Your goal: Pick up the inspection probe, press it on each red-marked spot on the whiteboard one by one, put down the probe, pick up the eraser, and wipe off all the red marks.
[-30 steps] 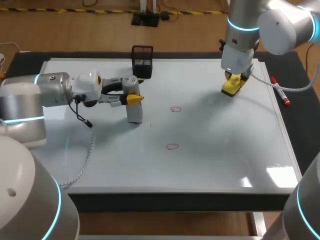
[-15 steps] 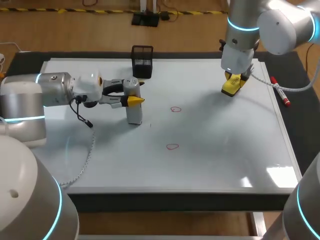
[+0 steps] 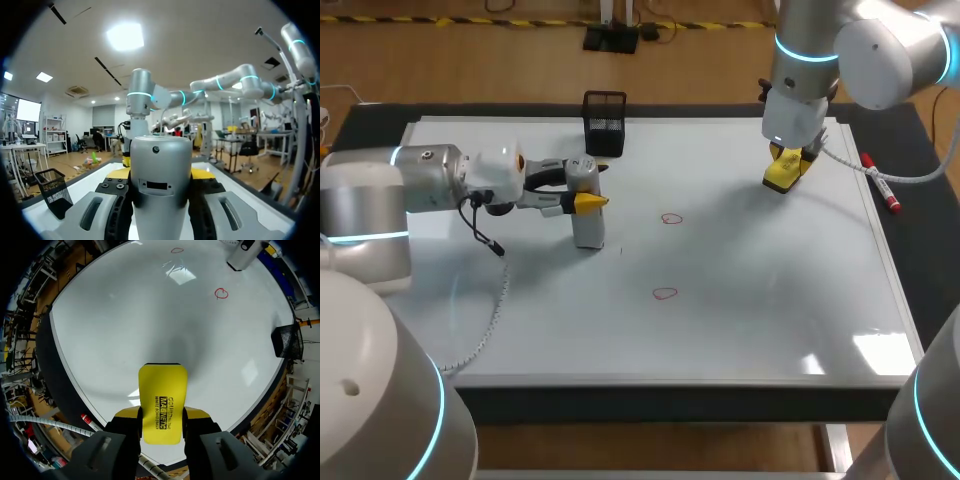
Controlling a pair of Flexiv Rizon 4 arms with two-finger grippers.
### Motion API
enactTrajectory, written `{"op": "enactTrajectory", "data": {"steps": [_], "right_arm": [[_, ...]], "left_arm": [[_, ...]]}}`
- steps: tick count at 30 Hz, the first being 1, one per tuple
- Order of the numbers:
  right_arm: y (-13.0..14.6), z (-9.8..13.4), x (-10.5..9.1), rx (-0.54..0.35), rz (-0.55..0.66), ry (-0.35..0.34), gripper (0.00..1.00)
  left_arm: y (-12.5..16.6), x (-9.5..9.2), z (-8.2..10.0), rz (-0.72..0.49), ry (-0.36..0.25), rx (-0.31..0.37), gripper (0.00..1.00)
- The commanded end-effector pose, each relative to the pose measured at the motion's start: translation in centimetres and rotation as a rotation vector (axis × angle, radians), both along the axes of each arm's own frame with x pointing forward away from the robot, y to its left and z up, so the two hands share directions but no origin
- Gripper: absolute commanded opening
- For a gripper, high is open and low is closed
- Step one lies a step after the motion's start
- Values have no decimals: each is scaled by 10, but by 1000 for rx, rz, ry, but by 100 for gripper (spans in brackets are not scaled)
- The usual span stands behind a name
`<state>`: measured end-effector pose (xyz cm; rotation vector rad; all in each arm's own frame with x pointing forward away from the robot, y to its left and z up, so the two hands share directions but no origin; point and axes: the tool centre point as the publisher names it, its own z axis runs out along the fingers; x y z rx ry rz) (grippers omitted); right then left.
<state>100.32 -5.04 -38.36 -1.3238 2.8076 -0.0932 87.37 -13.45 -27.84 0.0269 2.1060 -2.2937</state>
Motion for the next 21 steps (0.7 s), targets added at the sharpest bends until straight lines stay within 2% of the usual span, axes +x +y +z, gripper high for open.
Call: {"op": "enactTrajectory", "data": {"steps": [1, 12, 21], "right_arm": [[-1, 1, 0, -3, 1, -1, 0], [-1, 1, 0, -3, 1, -1, 0], [-1, 1, 0, -3, 1, -1, 0]], "left_arm": [[-1, 0, 1, 2, 0, 2, 0], [10, 6, 30, 54, -9, -1, 0], [42, 16, 47, 97, -15, -10, 0]]}}
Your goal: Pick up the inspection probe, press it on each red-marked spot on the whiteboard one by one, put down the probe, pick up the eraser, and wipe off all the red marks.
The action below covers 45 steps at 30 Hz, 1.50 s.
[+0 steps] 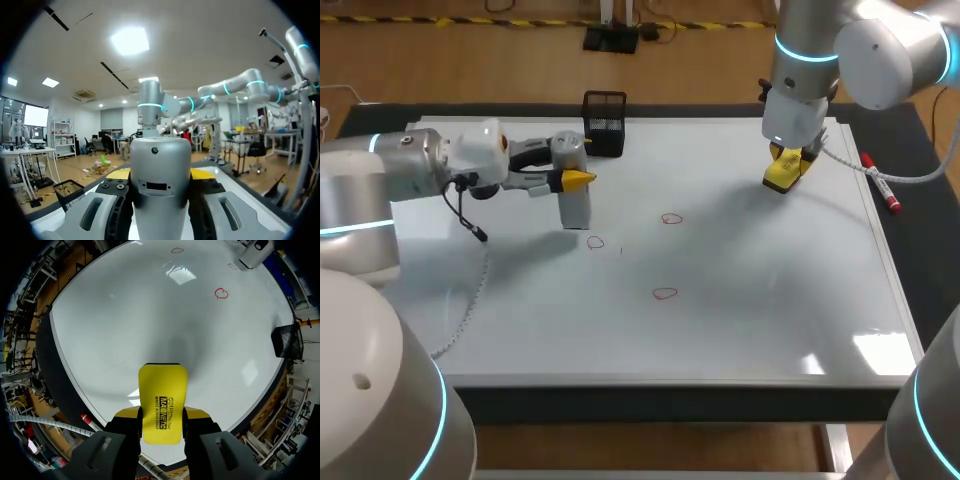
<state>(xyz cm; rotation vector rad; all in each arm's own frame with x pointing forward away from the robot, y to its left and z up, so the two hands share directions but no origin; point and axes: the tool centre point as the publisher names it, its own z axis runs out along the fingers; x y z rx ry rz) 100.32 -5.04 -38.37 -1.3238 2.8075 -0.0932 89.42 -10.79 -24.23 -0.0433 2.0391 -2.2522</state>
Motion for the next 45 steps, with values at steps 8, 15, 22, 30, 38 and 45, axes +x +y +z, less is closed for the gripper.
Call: {"op": "enactTrajectory", "data": {"steps": [8, 15, 22, 30, 38, 45], "right_arm": [[0, 1, 0, -3, 1, -1, 0], [0, 1, 0, -3, 1, -1, 0], [0, 1, 0, -3, 1, -1, 0], [0, 1, 0, -3, 1, -1, 0], [0, 1, 0, -3, 1, -1, 0], [0, 1, 0, -3, 1, -1, 0]], "left_arm": [[58, 3, 22, 73, -8, 9, 0], [98, 8, 26, 140, -9, 23, 0], [127, 14, 26, 174, -5, 26, 0], [148, 19, 20, 206, 12, 21, 0], [153, 17, 21, 210, 7, 21, 0], [153, 17, 21, 210, 7, 21, 0]]}}
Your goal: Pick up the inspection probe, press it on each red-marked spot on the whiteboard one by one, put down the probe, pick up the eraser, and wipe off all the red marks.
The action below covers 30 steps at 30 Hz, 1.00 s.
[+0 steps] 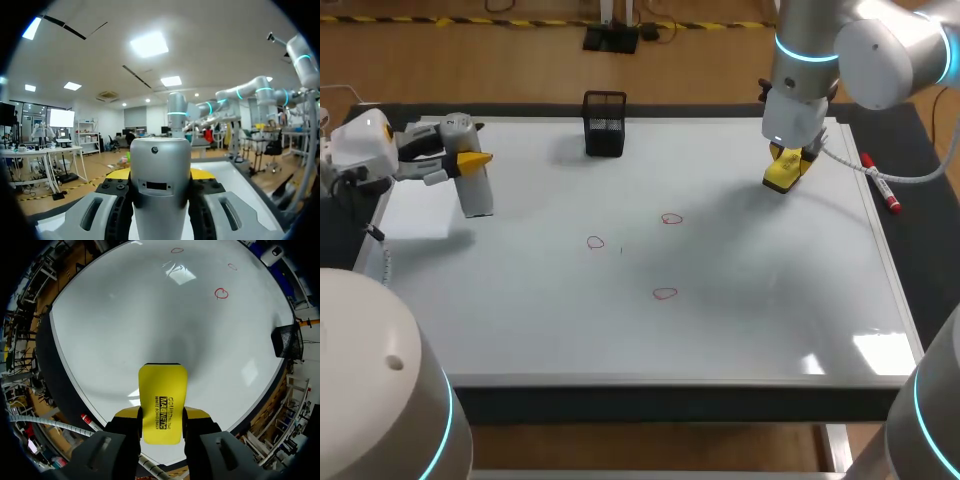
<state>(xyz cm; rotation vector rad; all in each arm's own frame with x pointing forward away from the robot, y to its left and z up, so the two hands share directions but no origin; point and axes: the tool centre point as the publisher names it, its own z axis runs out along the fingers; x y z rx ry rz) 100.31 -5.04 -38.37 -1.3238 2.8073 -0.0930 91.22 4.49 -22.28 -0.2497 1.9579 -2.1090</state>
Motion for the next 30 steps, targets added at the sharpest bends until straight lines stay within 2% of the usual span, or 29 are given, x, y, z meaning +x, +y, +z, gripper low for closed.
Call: {"op": "enactTrajectory", "data": {"steps": [1, 11, 21, 30], "right_arm": [[4, 1, -2, -5, 2, -1, 0], [84, 12, -36, -47, 187, -54, 0], [174, -1, -69, -32, 367, -52, 0], [246, -1, -89, -85, 527, -77, 0]], "left_arm": [[0, -1, 2, 1, 1, 2, 0], [0, -1, 2, 1, 1, 2, 0], [0, -1, 2, 1, 1, 2, 0], [0, -1, 2, 1, 1, 2, 0]]}}
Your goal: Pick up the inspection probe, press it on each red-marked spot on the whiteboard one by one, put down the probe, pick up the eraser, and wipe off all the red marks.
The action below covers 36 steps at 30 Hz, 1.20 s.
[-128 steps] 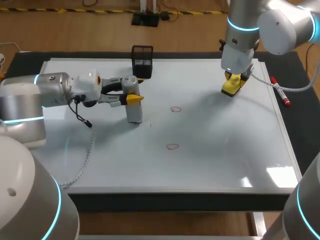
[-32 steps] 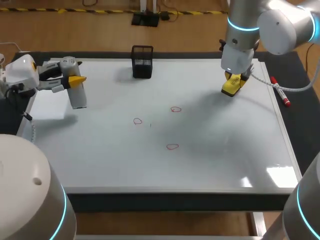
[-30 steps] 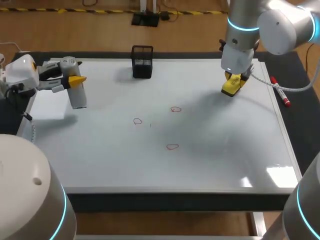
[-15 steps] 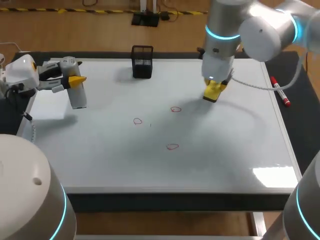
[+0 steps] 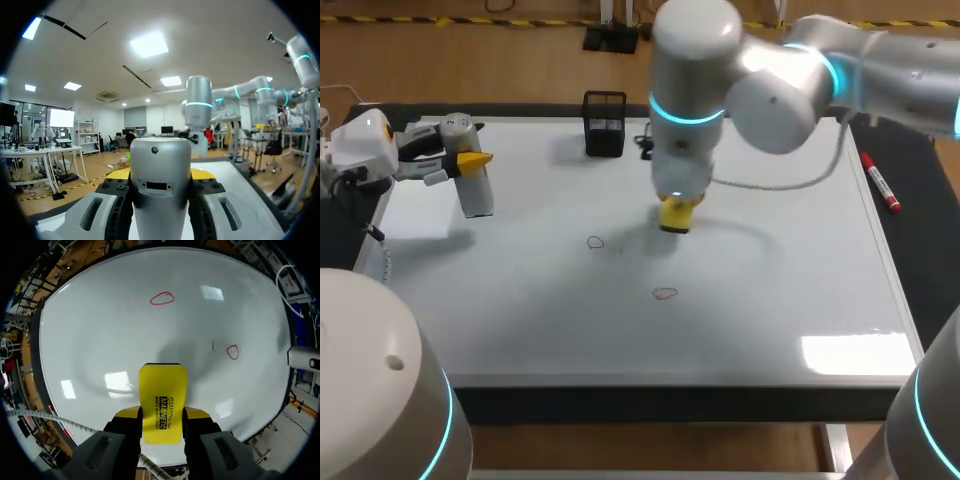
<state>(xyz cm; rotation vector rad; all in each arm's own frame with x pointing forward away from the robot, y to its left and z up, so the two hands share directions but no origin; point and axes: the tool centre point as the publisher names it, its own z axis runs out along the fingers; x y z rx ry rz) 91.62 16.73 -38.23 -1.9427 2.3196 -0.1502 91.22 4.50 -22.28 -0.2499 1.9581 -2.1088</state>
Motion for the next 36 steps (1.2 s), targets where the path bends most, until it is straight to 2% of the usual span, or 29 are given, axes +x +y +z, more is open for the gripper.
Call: {"op": "enactTrajectory", "data": {"steps": [1, 9, 17, 28, 36], "right_arm": [[35, -4, -4, -68, 30, -15, 0], [86, -9, -12, -25, 120, 17, 0], [125, -13, -19, -14, 178, 42, 0], [154, -22, -22, 35, 213, 74, 0], [165, -29, -24, 34, 235, 81, 0]], "left_arm": [[0, -1, 2, 1, 1, 1, 0], [0, -1, 2, 1, 1, 1, 0], [0, -1, 2, 1, 1, 1, 0], [0, -1, 2, 1, 1, 1, 0], [0, -1, 2, 1, 1, 1, 0]]}}
